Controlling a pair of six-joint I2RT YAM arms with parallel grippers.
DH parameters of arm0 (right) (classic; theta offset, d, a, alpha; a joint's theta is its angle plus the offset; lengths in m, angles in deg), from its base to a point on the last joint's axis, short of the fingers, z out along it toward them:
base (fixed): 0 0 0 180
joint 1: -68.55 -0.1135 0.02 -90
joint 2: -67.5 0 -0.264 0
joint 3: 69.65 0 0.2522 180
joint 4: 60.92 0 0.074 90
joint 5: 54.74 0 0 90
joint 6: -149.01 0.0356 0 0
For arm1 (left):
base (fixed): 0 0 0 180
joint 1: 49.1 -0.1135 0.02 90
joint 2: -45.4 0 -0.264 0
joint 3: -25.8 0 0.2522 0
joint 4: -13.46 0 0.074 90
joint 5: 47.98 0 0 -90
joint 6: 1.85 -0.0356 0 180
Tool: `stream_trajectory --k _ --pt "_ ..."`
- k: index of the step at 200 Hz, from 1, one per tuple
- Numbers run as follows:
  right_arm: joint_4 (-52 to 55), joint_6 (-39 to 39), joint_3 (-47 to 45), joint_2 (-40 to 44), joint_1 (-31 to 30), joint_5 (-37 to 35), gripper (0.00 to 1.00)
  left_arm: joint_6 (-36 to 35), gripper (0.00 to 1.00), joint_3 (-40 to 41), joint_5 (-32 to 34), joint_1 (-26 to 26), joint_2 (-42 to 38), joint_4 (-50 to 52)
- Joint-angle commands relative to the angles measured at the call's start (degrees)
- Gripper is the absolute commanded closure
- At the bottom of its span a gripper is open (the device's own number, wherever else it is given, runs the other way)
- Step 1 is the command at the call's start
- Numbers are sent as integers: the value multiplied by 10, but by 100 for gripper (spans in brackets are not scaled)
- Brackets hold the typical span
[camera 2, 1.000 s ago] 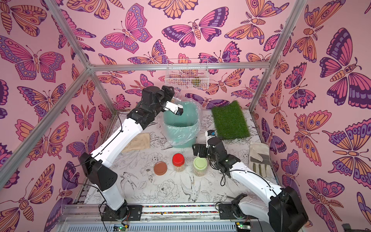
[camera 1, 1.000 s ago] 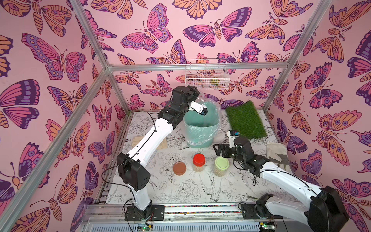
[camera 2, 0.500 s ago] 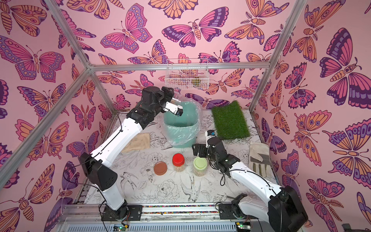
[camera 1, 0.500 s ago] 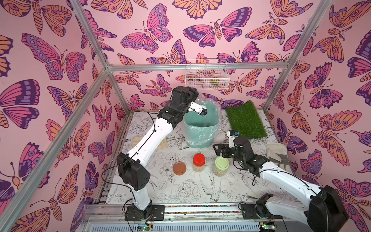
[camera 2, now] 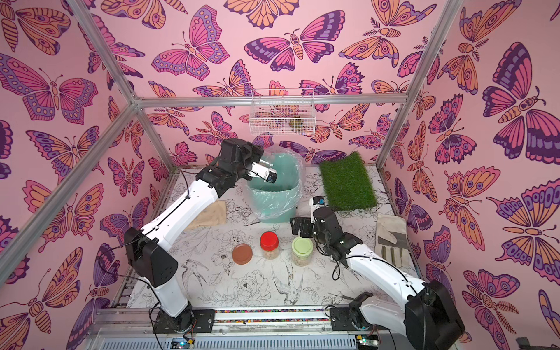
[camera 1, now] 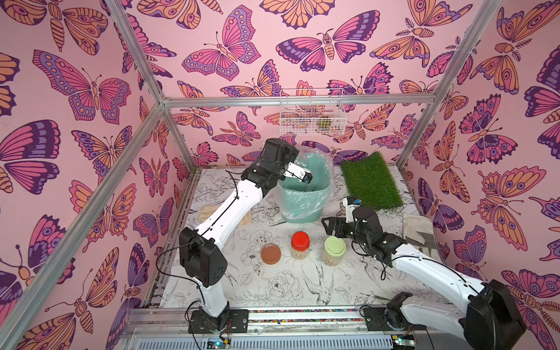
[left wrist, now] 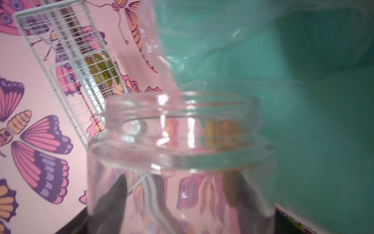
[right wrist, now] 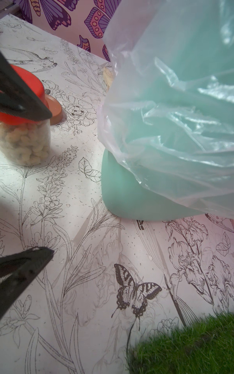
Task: Empty moldy peanuts from jars
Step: Pour the moldy peanuts from the jar into the trash bin.
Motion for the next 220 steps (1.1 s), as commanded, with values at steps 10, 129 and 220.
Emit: stream_trajectory --k 10,129,220 --pt "2 -4 13 6 -3 -1 1 184 100 -27 -29 -11 -34 -27" --pt "16 -7 31 6 -3 15 1 960 100 375 -125 -143 -270 -430" --pt "0 0 27 -5 -4 21 1 821 100 379 -138 -158 -318 -340"
